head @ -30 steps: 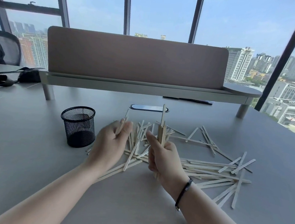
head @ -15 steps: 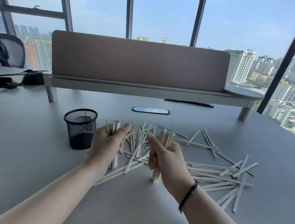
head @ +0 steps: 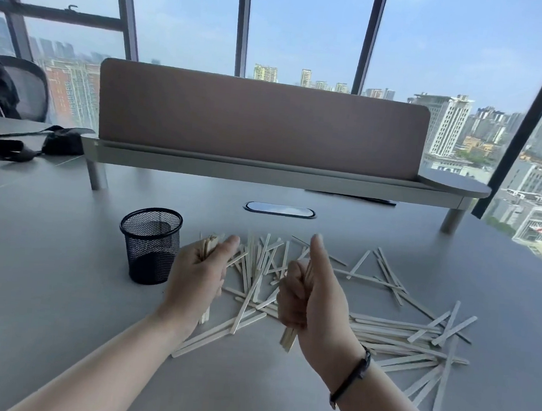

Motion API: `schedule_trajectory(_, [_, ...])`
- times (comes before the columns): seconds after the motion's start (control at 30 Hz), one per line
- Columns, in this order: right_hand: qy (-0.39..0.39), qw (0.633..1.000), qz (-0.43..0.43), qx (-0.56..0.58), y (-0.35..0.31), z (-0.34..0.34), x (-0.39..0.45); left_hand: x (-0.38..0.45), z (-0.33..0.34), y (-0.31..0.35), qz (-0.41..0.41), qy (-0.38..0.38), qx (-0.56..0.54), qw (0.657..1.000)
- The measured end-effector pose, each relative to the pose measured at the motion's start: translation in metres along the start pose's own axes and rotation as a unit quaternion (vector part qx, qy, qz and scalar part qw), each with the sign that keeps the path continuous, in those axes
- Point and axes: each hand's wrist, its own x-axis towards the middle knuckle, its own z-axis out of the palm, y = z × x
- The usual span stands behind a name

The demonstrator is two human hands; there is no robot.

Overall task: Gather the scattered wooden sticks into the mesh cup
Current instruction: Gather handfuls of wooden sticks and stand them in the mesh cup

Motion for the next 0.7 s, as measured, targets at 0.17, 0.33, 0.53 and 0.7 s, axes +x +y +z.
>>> schedule_trajectory(0.17, [-0.006, 0.999, 0.026, 0.021, 0.004, 0.007, 0.014, 0.002, -0.003, 0.004, -0.011, 0.012, -0.055, 0.998])
schedule_trajectory(0.33, [0.039, 0.999, 0.031, 0.003, 0.012, 0.010, 0.022, 0.003, -0.006, -0.004, 0.004, 0.016, 0.025, 1.000])
schedule_trajectory(0.53, [0.006, 0.996, 0.011, -0.087, 0.013, 0.022, 0.028, 0.002, -0.003, -0.006, -0.036, 0.008, 0.045, 0.998])
schedule_trajectory(0.7, [-0.025, 0.997, -0.005, -0.066, -0.011, 0.067, 0.058, 0.039, -0.028, 0.059, 0.004, 0.024, -0.074, 0.997])
